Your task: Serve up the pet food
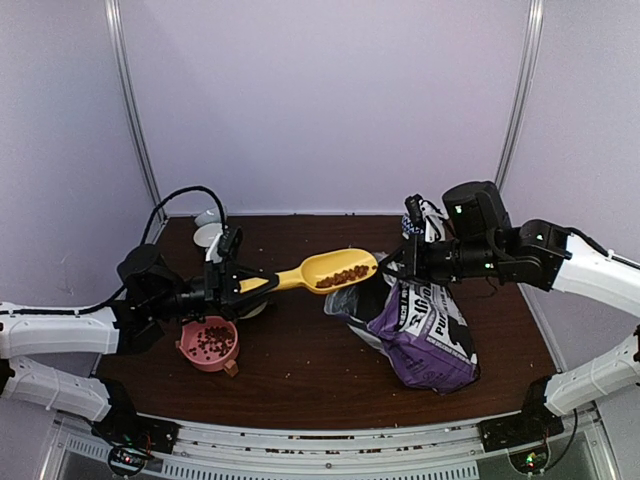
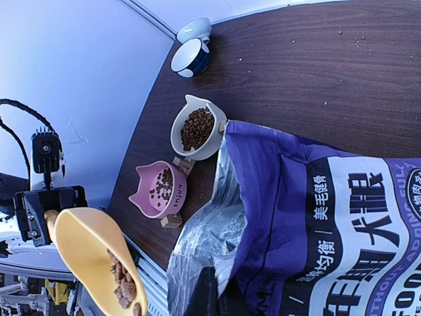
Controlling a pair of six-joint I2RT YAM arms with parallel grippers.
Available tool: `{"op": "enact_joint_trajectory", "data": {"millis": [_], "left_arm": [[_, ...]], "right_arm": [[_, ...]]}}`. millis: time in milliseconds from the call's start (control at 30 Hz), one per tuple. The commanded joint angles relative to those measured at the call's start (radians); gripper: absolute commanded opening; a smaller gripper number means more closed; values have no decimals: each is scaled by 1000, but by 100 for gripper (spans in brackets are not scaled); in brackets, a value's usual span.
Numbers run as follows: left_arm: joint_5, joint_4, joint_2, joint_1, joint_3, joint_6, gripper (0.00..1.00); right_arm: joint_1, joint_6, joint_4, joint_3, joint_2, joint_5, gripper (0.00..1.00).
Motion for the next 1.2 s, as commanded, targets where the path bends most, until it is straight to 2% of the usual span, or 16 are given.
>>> {"op": "enact_joint_trajectory", "data": {"millis": [0, 233, 433, 600, 800, 967, 1167], "left_arm": [[36, 102, -17, 6, 7, -12, 0], [-6, -2, -63, 13, 20, 25, 0], [-112, -130, -194, 88, -32, 47, 0], [-175, -421, -346, 189, -43, 108, 0], [-140, -633, -482, 378, -73, 143, 0], [-84, -759, -528, 498, -89, 209, 0], [-66, -864, -590, 565, -116, 257, 0]], "right_arm": [[-7, 2, 106, 6, -32, 16, 0], [-8, 4, 108, -1, -40, 18, 0], [-11, 7, 108, -11, -50, 24, 0], [-16, 7, 113, -14, -51, 21, 0], [-21, 4, 120, -16, -38, 11, 0], [-22, 1, 122, -14, -33, 3, 0], [-25, -1, 120, -18, -32, 3, 0]]}}
